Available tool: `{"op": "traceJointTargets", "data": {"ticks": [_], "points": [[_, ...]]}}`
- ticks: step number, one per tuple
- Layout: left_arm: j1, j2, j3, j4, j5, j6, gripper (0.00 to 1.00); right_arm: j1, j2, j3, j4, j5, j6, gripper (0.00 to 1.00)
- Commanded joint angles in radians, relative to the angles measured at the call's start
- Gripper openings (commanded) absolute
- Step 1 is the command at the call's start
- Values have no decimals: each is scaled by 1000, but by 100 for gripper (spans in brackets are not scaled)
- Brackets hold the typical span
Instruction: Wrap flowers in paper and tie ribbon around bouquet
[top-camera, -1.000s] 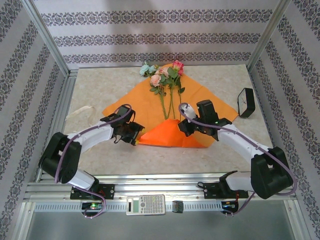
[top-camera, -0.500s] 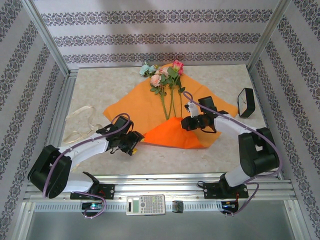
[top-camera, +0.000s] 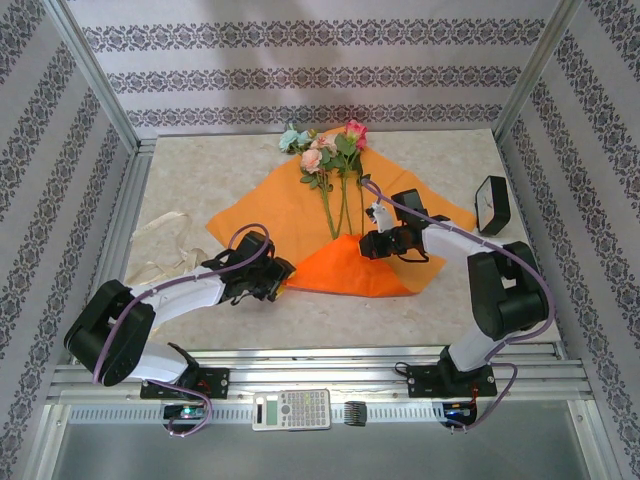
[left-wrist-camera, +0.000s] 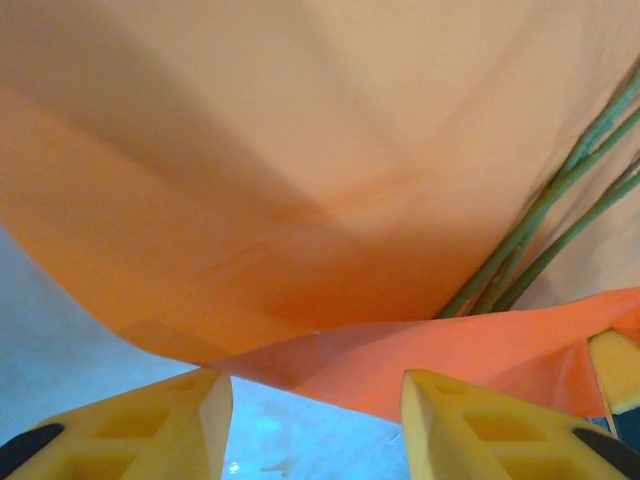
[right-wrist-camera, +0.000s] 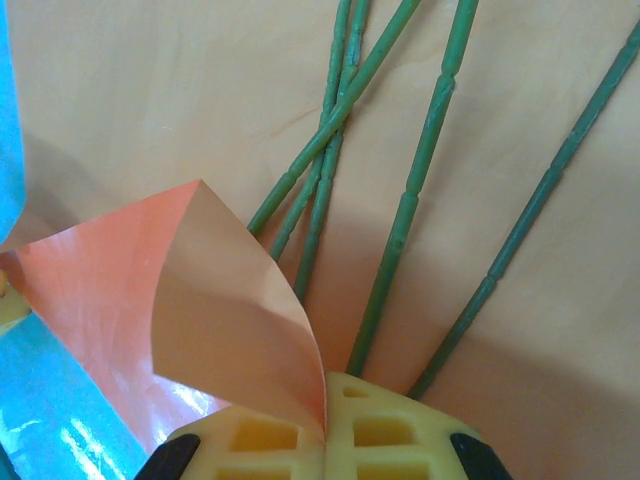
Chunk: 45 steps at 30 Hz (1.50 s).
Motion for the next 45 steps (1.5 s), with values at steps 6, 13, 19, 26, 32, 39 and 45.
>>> {"op": "traceJointTargets", "data": {"ticks": [6,13,19,26,32,39,45], "points": [[-14,53,-14,55,-31,-36,35,-4,41,40,-8,-18,33,0],[-24,41,-53,80,-52,-73,0,-2,-21,44,-21,59,142,25],[-32,12,-88,97,-48,-101,0,-9,-208,117,-341,270,489,46],[-34,34,-116,162,-30,-123,0,208,-538,-48,-392,380,995,49],[-34,5,-154,229,-38,-167,0,450,-539,-363,168,358,1574,49],[-32,-18,-176,285,-9,-202,0,614,-354,-407,495,560,1818,53],[-32,-43,-175,285,10,-198,0,722,-124,-402,735,653,1968,50]]}}
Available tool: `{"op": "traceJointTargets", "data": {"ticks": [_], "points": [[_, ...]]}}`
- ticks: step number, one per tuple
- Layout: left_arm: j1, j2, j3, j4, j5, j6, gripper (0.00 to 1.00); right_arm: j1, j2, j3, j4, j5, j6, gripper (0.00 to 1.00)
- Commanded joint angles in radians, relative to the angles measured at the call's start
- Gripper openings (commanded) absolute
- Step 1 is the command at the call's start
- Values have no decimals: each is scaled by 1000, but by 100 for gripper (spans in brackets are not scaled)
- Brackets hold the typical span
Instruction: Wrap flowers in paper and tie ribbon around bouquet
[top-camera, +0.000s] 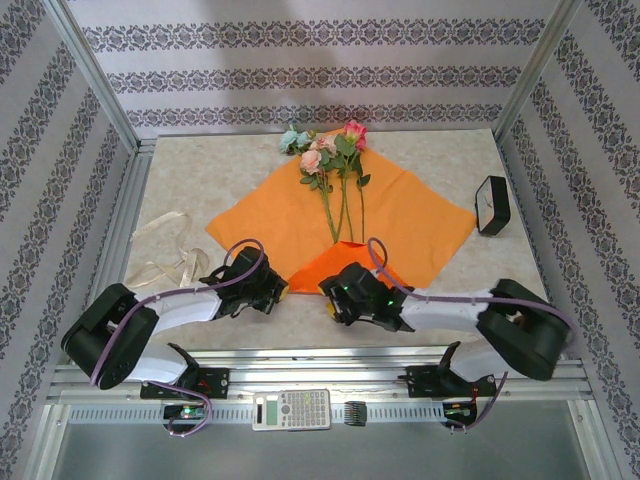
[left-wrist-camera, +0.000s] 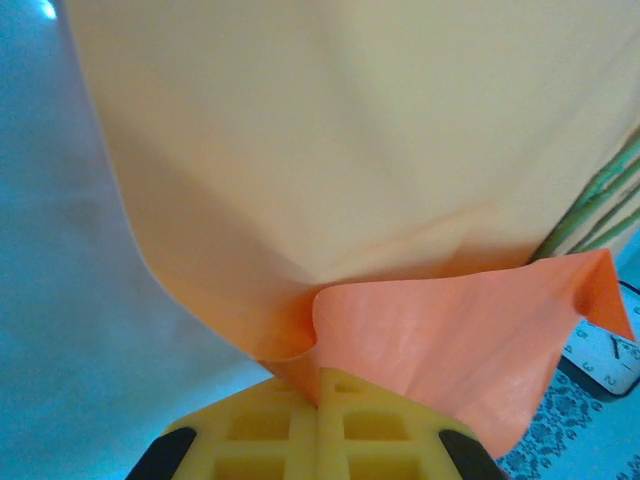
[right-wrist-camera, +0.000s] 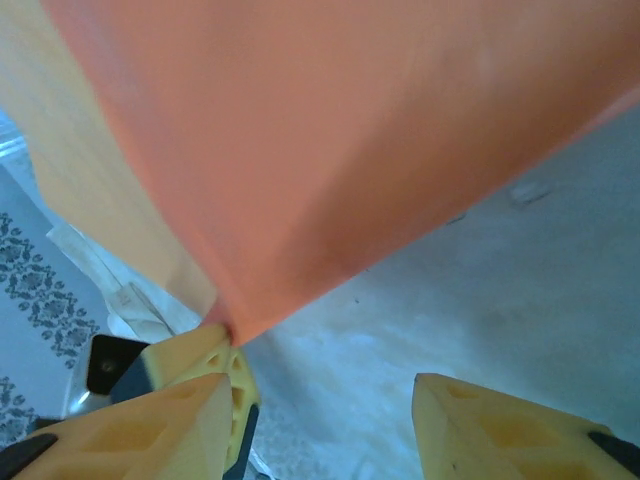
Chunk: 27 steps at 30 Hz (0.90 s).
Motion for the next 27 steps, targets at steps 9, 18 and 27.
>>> {"op": "traceJointTargets", "data": {"ticks": [9,18,27], "points": [[-11,-60,-16,32,29,-24,0,54,192,35,330,230,103,43],[5,-126,-21,-56,23,-4,0,45,156,2,267,321,63,2],[37,-129,-30,-70,32,5,0,26,42,-30,86,325,-24,42]]}}
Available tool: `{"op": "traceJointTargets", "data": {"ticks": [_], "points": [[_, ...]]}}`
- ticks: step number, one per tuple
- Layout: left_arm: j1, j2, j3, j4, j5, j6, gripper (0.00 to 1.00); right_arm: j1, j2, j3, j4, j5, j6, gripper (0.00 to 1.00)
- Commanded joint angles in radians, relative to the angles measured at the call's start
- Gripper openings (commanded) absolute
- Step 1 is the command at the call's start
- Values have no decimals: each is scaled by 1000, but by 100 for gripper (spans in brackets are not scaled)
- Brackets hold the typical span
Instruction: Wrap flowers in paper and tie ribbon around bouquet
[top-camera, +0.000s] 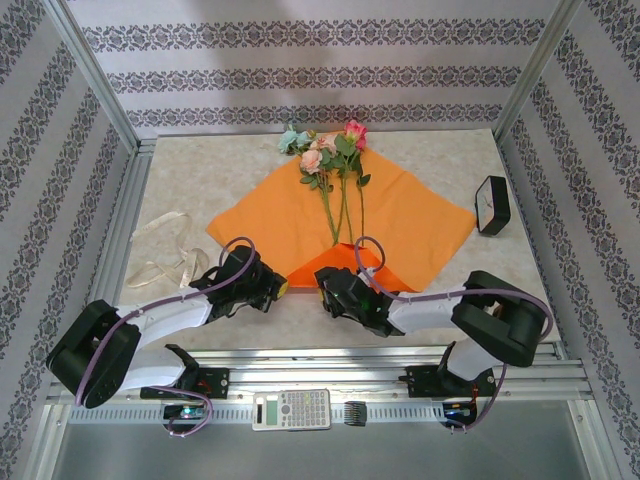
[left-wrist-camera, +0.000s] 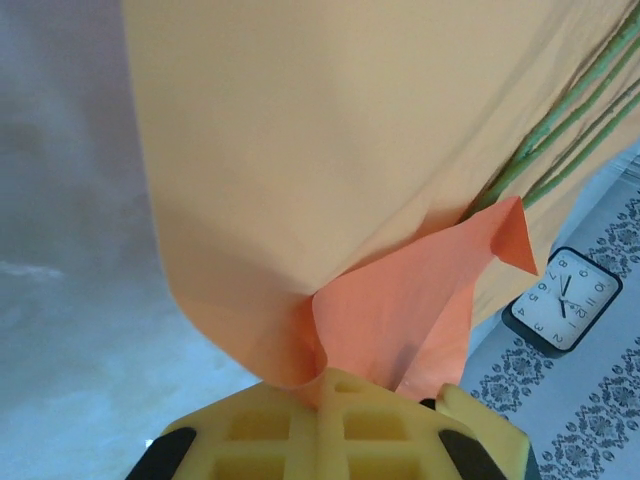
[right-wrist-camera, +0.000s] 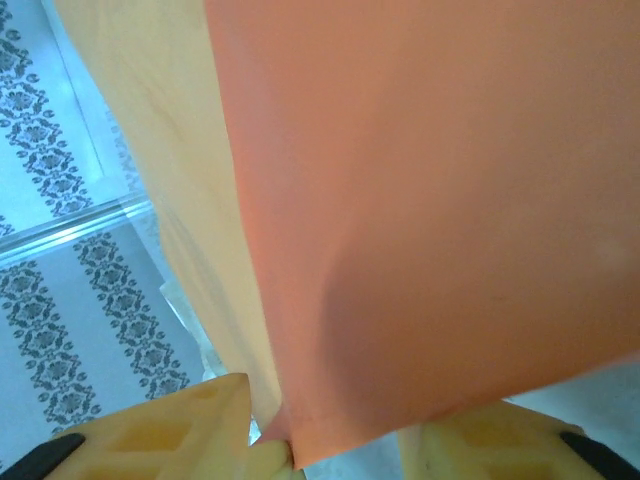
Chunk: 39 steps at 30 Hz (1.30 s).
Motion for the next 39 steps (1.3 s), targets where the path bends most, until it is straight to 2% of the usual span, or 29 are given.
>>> {"op": "traceJointTargets", "data": {"ticks": [1,4,8,12,13,14,16,17,19,34,39], "points": [[17,-16,-10,-47,-4,9,0,-23,-22,-47,-81,50,-48,41],[24,-14,-10,-52,1,12,0,-49,-19,-81,-60,52,-64,35],[35,-15,-10,-61,6,15,0,-78,-29,-93,-63,54,-94,11],[45,-12,-5,-69,11,23,0,-82,-72,-92,-112,59,-87,2],[46,-9,-5,-69,13,25,0,-82,-88,-84,-151,62,-94,3],[48,-6,-5,-69,17,25,0,-82,-98,-78,-174,66,-104,9],[50,-5,-5,-69,20,25,0,-88,-112,-81,-198,61,-115,36],[51,-5,-5,-72,20,25,0,-95,-118,-84,-214,52,-117,43],[54,-10,-4,-79,21,27,0,-106,-125,-98,-229,38,-126,47],[87,1,-10,-101,29,47,0,-208,-276,-227,-323,75,-208,36],[100,15,-9,-98,38,55,0,-289,-288,-222,-315,43,-325,33]]}}
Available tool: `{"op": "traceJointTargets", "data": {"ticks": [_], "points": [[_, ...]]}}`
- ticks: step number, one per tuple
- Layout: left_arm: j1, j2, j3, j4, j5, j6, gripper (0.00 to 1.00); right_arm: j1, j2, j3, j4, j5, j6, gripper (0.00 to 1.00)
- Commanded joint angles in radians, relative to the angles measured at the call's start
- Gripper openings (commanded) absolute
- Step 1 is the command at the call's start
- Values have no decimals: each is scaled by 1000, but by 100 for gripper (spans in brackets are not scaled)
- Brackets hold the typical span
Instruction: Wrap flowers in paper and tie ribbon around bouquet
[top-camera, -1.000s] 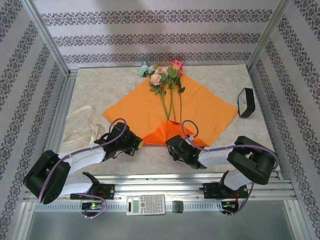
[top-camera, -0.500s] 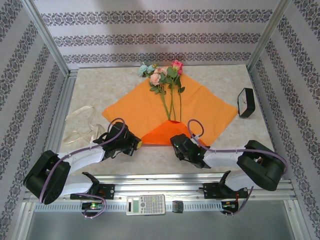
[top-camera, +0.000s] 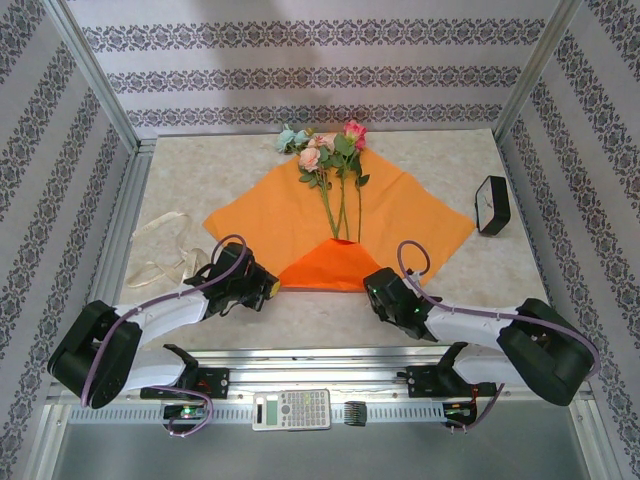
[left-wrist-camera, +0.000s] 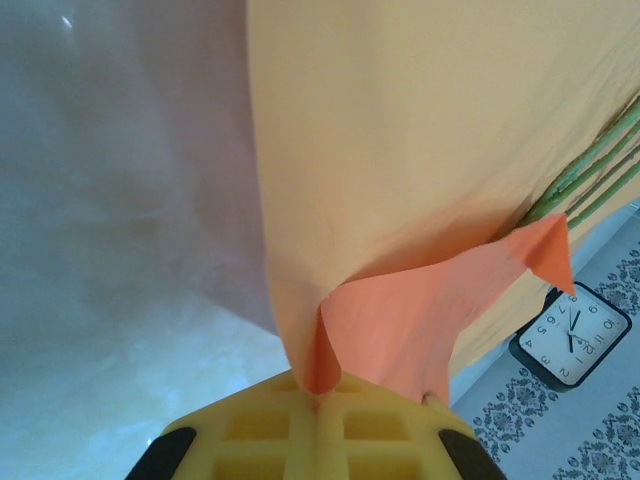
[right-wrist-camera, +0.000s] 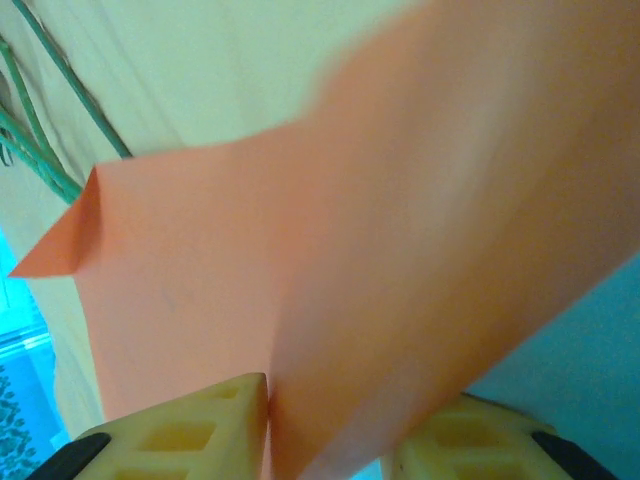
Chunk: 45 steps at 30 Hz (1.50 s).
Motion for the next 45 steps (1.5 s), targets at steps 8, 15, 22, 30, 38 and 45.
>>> {"op": "traceJointTargets", "data": {"ticks": [8,15,22,30,38,45], "points": [[32,7,-11,-57,2,35,0,-107,-20,-3,-57,-19,-168,4],[63,5,-13,-72,7,60,0,-147,-61,11,-114,-43,-202,6],[67,17,-11,-62,13,59,0,-191,-52,13,-132,-70,-227,0],[66,20,-5,-68,15,71,0,-197,-47,35,-170,-113,-230,0],[54,30,98,-192,22,221,0,-218,-27,55,-223,-174,-252,28],[24,10,110,-268,6,270,0,-221,-127,240,-607,-352,-404,47]]}}
